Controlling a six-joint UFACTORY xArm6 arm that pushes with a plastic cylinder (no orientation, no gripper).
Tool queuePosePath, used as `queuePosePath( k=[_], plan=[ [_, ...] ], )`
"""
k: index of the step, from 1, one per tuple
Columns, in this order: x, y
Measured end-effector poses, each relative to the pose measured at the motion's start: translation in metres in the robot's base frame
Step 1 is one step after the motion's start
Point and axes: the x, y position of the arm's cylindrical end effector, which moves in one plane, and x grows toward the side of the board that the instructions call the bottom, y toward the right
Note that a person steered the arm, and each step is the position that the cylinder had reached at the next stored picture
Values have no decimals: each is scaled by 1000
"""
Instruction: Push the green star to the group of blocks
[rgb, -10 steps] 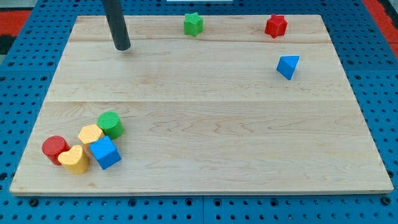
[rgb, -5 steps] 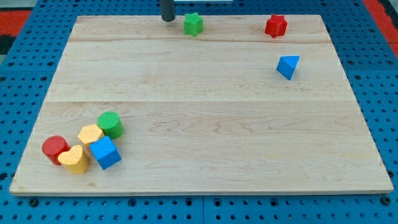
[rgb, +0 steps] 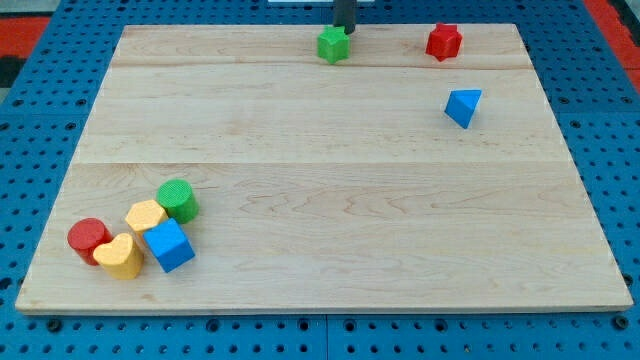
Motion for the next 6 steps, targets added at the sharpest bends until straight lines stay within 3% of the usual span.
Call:
queuePosePath(
  k=[6],
  plan=[
    [43,-33]
  ],
)
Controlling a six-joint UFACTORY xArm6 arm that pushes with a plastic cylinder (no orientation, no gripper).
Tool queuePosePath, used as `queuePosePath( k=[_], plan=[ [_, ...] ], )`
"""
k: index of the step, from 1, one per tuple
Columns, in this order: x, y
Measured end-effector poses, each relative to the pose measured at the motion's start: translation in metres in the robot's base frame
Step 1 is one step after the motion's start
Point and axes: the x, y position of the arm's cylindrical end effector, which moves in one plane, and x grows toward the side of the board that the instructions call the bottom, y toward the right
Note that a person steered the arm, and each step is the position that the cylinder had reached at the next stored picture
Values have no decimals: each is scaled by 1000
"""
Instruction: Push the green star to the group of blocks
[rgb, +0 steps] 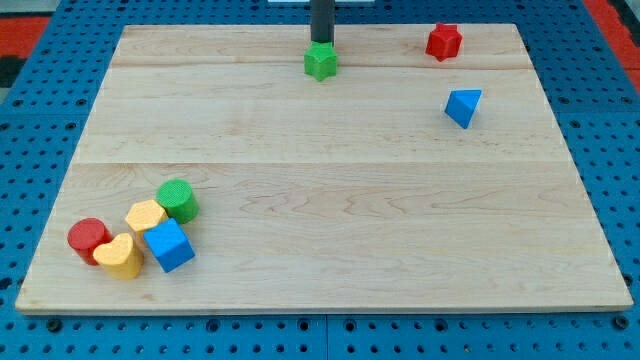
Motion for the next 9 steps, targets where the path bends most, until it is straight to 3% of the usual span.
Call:
queuePosePath(
  k=[9],
  plan=[
    [186,-3]
  ],
)
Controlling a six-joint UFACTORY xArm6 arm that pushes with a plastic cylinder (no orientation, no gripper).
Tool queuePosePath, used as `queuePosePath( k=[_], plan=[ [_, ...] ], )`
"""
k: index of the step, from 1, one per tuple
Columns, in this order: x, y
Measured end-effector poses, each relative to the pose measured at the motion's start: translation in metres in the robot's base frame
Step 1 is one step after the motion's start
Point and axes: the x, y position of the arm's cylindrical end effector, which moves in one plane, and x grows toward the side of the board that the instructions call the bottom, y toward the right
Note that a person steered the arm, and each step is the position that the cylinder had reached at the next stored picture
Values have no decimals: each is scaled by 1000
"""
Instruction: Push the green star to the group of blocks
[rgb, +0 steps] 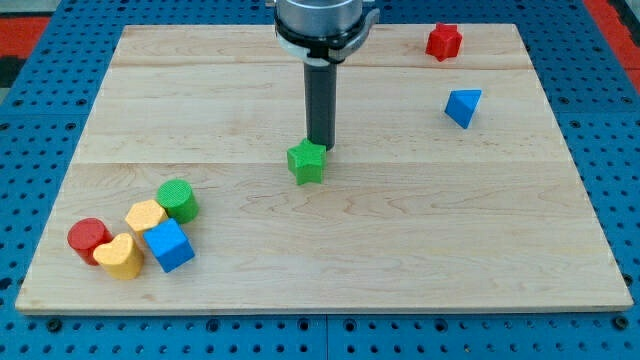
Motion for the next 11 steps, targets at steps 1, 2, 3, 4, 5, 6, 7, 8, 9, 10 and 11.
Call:
queuePosePath(
  k=[1,2,3,4,5,6,7,8,9,10,11],
  plan=[
    [19,0],
    [38,0],
    [53,-10],
    [53,-35],
    [58,-56],
    [70,-72],
    [78,-82],
    [85,-93],
    [91,-105],
    [92,-107],
    [84,-102]
  ],
)
